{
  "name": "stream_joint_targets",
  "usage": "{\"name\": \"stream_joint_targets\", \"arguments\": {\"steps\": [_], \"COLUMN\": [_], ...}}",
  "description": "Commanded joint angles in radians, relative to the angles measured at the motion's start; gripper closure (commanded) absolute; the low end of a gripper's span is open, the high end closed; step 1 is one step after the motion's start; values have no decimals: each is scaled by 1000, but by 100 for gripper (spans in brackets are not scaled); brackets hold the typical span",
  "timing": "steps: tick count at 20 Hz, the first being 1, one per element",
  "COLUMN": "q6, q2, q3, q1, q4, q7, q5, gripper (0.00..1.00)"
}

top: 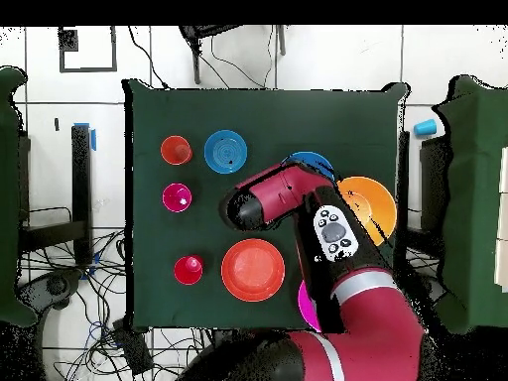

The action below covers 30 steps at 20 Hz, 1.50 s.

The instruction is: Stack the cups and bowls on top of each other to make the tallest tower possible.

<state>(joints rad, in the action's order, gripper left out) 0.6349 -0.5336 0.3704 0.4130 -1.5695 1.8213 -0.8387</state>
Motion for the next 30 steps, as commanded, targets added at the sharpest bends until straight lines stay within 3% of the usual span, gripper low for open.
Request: {"name": "stream_joint_targets", "arguments": {"steps": [1,9,14,24,30], "q6": [-113,-139,-95,-58,2], "q2": [-14,-27,-47,-124,-145], "q3": [-32,-37,-20,-24,11], "q1": [-7,-13,12,28,42], "q4": [-153,-199,-220,-280,-282], "q7": [120,123,64,-1,-112], "q5": [24,74,125,142,134], "gripper": [0,0,0,0,0]}}
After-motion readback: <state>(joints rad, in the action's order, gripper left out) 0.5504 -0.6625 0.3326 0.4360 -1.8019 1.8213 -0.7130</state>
